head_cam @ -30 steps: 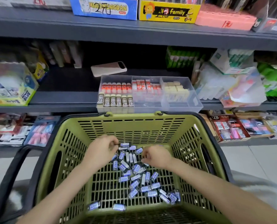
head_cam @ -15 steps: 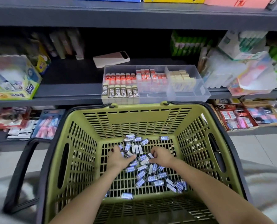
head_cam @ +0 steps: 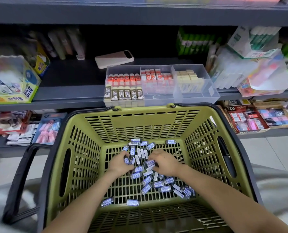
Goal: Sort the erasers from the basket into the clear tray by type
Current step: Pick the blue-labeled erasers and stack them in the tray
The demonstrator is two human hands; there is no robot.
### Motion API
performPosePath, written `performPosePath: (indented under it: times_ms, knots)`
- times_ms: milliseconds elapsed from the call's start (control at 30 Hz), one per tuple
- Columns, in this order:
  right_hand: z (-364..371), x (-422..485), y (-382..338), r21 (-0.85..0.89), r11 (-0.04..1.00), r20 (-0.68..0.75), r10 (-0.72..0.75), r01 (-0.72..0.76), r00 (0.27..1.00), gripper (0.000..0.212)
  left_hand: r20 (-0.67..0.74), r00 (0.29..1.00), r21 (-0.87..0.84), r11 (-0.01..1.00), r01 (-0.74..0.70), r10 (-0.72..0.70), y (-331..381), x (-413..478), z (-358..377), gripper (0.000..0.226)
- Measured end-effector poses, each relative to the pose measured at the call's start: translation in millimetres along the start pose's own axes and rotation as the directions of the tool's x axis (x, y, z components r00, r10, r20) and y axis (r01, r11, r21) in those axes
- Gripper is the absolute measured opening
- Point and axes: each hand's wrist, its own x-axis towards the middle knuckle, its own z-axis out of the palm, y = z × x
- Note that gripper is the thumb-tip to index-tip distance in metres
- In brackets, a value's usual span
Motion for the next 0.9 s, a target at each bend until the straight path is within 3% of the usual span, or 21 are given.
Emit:
performPosePath:
  times_ms: [167, 300, 367, 400, 433, 500, 567, 633, 667, 767, 833, 867, 900]
  knots:
    - [4.0, 3.8, -5.4, -0.055, 0.998, 0.056, 0.005, -0.002, 0.998, 0.04, -0.09, 0.996, 0.075, 0.997, -0.011, 0.018, 10.5, -2.0, 8.1, 0.038]
    - [5.5, -0.7, -4.6, 0.216, 0.96, 0.054, 0.171, -0.178, 0.984, 0.042, -0.065, 0.997, 0.047, 0.998, -0.031, 0.034, 6.8, -2.4, 6.9, 0.038]
    - [0.4, -4.1, -6.4, 0.446, 0.858, 0.046, 0.261, -0.253, 0.964, 0.022, 0.001, 1.0, -0.105, 0.994, -0.024, 0.024, 4.0, -3.6, 2.2, 0.035]
    - [-4.0, -5.7, -8.6, 0.553, 0.791, 0.039, 0.29, -0.262, 0.956, 0.015, 0.064, 0.998, -0.291, 0.956, 0.032, -0.013, 4.0, -5.1, -2.8, 0.035]
    - [-9.6, -6.5, -11.8, 0.633, 0.728, 0.026, 0.321, -0.264, 0.947, 0.026, 0.165, 0.985, -0.506, 0.854, 0.124, -0.045, 6.7, -7.5, -9.2, 0.038]
    - [-20.9, -7.2, -21.9, 0.735, 0.637, -0.018, 0.36, -0.232, 0.933, 0.041, 0.338, 0.941, -0.793, 0.539, 0.282, 0.004, 18.3, -14.2, -22.7, 0.048]
    - [-31.8, -7.4, -36.7, 0.78, 0.603, -0.079, 0.362, -0.168, 0.929, 0.041, 0.379, 0.921, -0.899, 0.272, 0.343, 0.093, 34.4, -18.5, -33.3, 0.054]
    - [-38.0, -7.7, -52.9, 0.74, 0.665, -0.165, 0.33, -0.105, 0.93, 0.035, 0.387, 0.908, -0.922, 0.084, 0.378, 0.161, 50.4, -23.1, -40.2, 0.065]
    - [-40.3, -8.7, -60.0, 0.681, 0.728, -0.217, 0.309, -0.083, 0.926, 0.035, 0.387, 0.906, -0.922, 0.054, 0.384, 0.172, 58.0, -26.8, -43.0, 0.069]
    - [-50.6, -12.5, -68.8, 0.578, 0.816, -0.249, 0.196, -0.017, 0.949, 0.03, 0.383, 0.918, -0.92, 0.135, 0.369, 0.1, 73.0, -39.6, -45.2, 0.046]
    - [-57.4, -15.5, -62.5, 0.74, 0.672, -0.132, 0.106, 0.027, 0.986, 0.014, 0.364, 0.931, -0.919, 0.155, 0.362, -0.018, 72.3, -43.5, -43.4, 0.031]
    - [-58.2, -16.5, -57.3, 0.805, 0.592, -0.096, 0.098, 0.019, 0.99, 0.012, 0.344, 0.936, -0.924, 0.147, 0.352, -0.08, 69.8, -44.9, -44.0, 0.023]
    - [-54.8, -16.0, -49.8, 0.815, 0.58, -0.093, 0.118, 0.007, 0.989, 0.019, 0.32, 0.939, -0.931, 0.139, 0.337, -0.129, 66.3, -46.3, -46.3, 0.019]
